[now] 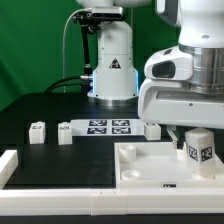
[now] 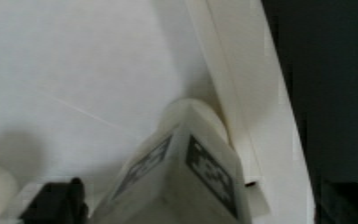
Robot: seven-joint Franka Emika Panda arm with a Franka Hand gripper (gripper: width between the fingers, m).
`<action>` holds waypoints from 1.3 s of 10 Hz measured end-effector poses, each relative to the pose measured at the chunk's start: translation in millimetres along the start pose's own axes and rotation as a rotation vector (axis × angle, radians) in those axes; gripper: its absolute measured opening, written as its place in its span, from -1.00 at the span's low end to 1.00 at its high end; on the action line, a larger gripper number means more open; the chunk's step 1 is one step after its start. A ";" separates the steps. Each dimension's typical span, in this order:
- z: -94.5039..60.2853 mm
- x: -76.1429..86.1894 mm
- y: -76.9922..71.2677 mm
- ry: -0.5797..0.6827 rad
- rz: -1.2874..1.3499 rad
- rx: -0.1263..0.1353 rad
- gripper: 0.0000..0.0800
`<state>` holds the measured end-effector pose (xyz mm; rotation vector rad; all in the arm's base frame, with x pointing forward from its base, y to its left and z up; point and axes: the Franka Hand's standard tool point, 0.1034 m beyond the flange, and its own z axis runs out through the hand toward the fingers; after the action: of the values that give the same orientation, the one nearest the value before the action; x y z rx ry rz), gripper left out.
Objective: Assemble one leg
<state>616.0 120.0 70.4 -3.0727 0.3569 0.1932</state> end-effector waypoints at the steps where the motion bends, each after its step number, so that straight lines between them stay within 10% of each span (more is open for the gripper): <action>1: -0.6 0.3 0.3 0.001 -0.095 0.000 0.62; 6: -1.1 2.0 2.9 0.005 -0.403 -0.010 0.62; 8: -0.7 2.0 3.3 0.004 -0.404 -0.010 -0.05; 13: -0.6 1.6 2.3 0.004 0.043 -0.002 -0.27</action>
Offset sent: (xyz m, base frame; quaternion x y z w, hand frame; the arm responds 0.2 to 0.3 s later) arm -0.0062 -0.0003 0.0046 -0.0038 -0.0013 -0.1781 0.9840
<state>617.1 117.4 70.7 -3.0697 0.4232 0.1895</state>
